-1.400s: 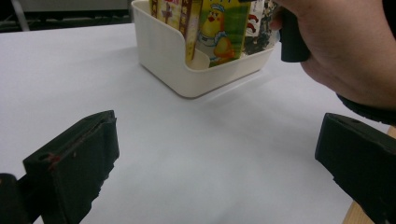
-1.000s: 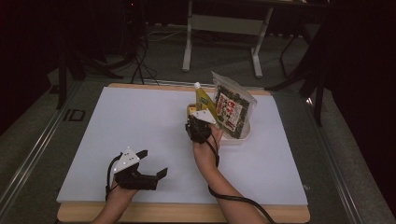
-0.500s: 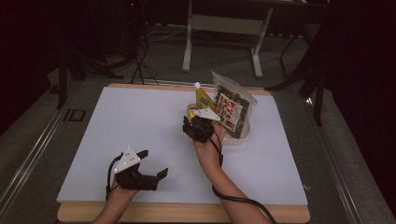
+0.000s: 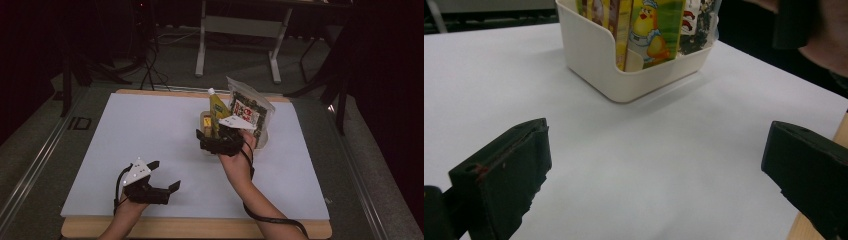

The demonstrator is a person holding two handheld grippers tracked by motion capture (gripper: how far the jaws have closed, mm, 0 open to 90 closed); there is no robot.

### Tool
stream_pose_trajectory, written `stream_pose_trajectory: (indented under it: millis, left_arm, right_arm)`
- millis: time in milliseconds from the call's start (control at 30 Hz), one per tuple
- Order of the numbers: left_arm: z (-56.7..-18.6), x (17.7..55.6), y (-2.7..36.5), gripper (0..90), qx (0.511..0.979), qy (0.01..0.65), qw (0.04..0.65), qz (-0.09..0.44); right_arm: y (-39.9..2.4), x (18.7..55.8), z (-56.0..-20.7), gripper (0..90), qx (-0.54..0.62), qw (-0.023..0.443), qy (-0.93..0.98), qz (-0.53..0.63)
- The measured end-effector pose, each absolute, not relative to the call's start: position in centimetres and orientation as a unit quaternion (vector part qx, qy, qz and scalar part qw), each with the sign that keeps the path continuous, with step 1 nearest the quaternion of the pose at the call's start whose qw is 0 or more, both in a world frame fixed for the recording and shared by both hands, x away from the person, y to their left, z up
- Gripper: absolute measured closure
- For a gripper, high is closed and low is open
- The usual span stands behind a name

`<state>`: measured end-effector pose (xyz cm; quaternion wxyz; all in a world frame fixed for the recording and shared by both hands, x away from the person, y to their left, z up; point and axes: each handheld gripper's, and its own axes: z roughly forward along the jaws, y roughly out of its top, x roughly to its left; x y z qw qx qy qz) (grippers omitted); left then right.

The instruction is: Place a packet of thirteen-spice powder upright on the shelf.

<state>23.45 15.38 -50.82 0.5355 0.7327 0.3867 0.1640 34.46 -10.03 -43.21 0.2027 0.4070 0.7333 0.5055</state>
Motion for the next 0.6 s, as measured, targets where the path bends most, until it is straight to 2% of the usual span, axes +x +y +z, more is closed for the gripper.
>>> stream_pose_trajectory:
  millis: [133,600]
  left_arm:
    - [-50.9,23.4,15.3,0.0,0.733,0.386,0.537,0.161]
    - [-51.1,23.5,15.2,0.0,0.737,0.384,0.534,0.156]
  right_arm:
    - [-11.3,33.3,-42.9,14.2,0.393,0.183,0.735,0.521]
    - [-15.3,30.3,-44.1,14.2,0.375,0.191,0.755,0.503]
